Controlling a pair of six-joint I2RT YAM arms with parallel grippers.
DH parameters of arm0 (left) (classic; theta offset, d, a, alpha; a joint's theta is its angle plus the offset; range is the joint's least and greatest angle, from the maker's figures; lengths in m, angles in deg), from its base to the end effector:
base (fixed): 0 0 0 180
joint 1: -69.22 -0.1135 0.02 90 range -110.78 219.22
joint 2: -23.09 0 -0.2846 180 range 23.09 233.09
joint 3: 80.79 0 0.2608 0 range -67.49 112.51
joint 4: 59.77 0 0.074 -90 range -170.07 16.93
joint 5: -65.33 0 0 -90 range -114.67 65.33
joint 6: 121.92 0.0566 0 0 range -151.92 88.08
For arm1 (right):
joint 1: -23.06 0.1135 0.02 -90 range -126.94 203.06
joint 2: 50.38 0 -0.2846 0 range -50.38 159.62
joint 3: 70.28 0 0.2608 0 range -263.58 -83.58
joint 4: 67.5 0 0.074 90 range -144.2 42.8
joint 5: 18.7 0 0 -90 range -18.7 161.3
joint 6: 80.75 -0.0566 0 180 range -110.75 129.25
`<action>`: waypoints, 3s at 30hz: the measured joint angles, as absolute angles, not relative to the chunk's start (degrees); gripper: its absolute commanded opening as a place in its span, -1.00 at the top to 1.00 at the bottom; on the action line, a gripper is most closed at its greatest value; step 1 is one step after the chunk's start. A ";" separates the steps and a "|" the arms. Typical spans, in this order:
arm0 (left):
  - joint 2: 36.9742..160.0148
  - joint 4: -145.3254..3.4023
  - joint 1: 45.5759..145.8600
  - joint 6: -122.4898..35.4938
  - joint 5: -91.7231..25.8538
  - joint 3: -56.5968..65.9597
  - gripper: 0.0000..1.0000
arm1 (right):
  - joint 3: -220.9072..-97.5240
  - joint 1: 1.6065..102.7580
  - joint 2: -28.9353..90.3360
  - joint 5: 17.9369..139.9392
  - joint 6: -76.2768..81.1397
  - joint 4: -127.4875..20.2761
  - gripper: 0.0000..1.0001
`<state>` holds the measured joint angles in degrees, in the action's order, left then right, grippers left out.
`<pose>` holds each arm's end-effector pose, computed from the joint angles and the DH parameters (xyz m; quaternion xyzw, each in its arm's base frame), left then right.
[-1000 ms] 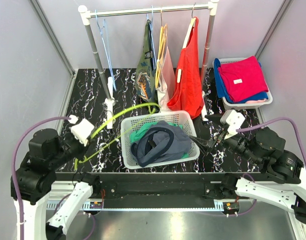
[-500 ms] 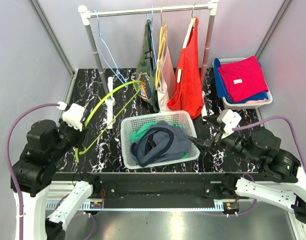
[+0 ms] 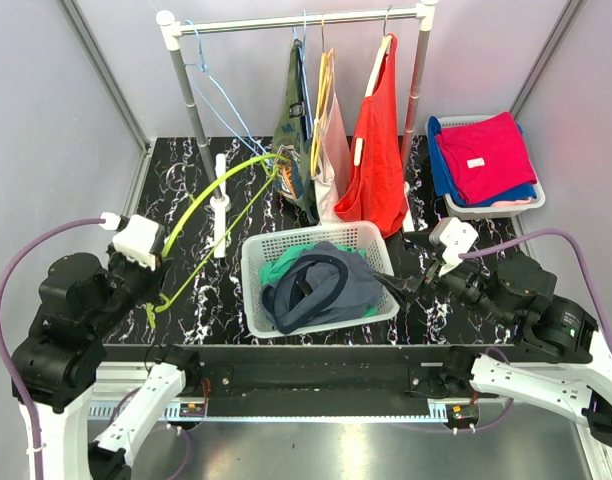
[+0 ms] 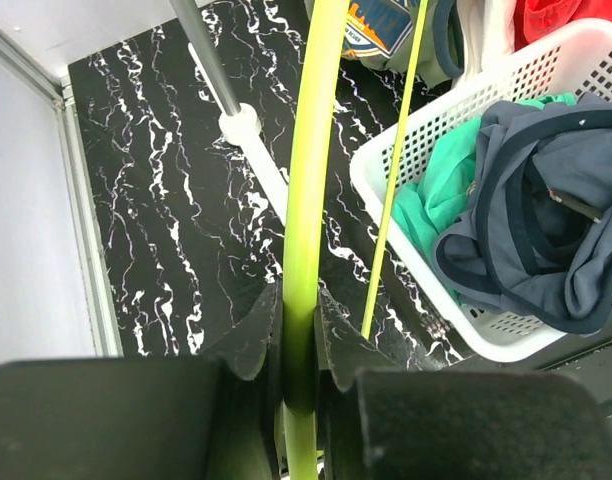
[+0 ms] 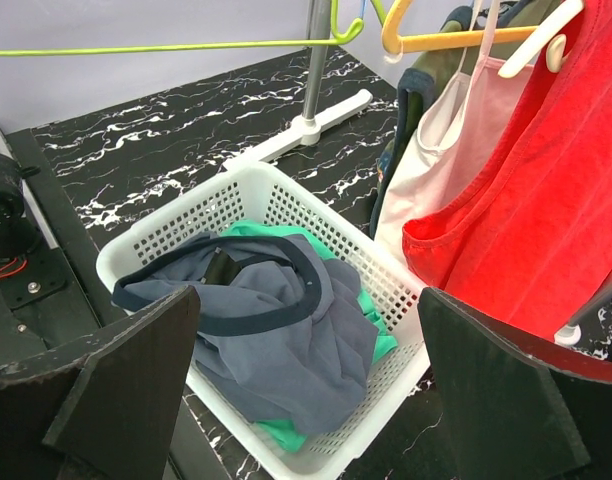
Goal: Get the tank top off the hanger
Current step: Place the hanger at the clothesline.
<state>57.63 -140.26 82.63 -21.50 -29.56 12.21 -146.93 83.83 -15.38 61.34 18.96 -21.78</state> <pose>0.0406 -0.0146 0.4482 0.1944 0.8057 -0.0499 0.5574 0.0628 0.0922 0.4409 -0.3723 0.6295 0.2353 0.6401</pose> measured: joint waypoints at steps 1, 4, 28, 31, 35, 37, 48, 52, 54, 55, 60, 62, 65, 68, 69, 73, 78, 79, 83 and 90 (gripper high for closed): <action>57.48 -140.48 82.63 -21.50 -29.32 12.26 1.00 | -146.93 83.83 -15.27 61.34 18.87 -21.80 -1.00; 57.35 -140.92 82.63 -21.50 -28.09 12.45 1.00 | -146.93 83.83 -15.05 61.36 18.79 -21.78 -0.99; 55.43 -153.20 82.61 -26.97 -20.14 23.27 1.00 | -146.93 83.83 -15.38 61.36 17.74 -21.36 -1.00; 55.47 -154.27 82.61 -27.34 -20.20 25.24 1.00 | -146.93 83.83 -15.33 61.38 17.76 -21.36 -1.00; 55.43 -154.25 82.61 -27.49 -20.20 26.57 1.00 | -146.93 83.83 -15.33 61.38 17.76 -21.34 -1.00; 55.43 -154.27 82.61 -27.49 -20.18 26.33 1.00 | -146.91 83.83 -15.33 61.38 17.76 -21.36 -0.99; 55.84 -155.56 82.19 -27.47 -22.32 30.97 1.00 | -146.91 83.83 -15.00 61.54 17.54 -21.32 -1.00; 56.82 -155.11 81.43 -27.49 -25.19 38.11 1.00 | -146.91 83.83 -14.85 61.78 17.08 -21.32 -1.00; 56.82 -154.56 80.81 -27.51 -26.35 39.45 1.00 | -146.91 83.83 -14.85 61.80 16.91 -21.32 -0.99; 56.82 -153.97 80.29 -27.58 -27.18 39.27 1.00 | -146.91 83.83 -14.83 61.82 16.86 -21.32 -1.00; 58.53 -152.50 78.28 -27.95 -28.82 33.81 1.00 | -146.91 83.83 -14.46 61.89 16.62 -21.30 -0.99; 61.15 -151.41 78.06 -27.93 -28.38 32.08 1.00 | -146.91 83.83 -14.35 61.89 16.47 -21.27 -1.00; 68.12 -148.31 78.02 -27.91 -27.07 31.91 1.00 | -146.91 83.83 -14.31 61.89 16.27 -21.27 -0.99; 75.03 -144.83 78.02 -27.91 -26.78 33.02 1.00 | -146.91 83.83 -14.28 61.89 16.16 -21.27 -1.00; 77.02 -144.18 78.02 -27.91 -26.80 33.85 1.00 | -146.91 83.83 -14.24 61.89 16.05 -21.27 -1.00; 83.49 -142.28 78.02 -27.93 -26.83 38.05 1.00 | -146.91 83.83 -13.74 61.89 15.86 -21.27 -1.00; 86.18 -140.77 81.01 -28.45 -25.38 42.77 1.00 | -146.91 83.83 -13.06 61.91 15.77 -21.30 -1.00; 86.27 -140.44 82.52 -28.65 -24.42 43.40 1.00 | -146.91 83.83 -13.02 61.91 15.77 -21.32 -1.00; 88.34 -139.81 86.52 -29.00 -22.26 46.70 1.00 | -146.87 83.83 -12.84 61.93 15.64 -21.38 -0.99; 97.41 -137.90 91.15 -27.75 -15.57 55.08 1.00 | -146.87 83.83 -11.90 61.98 14.98 -21.38 -1.00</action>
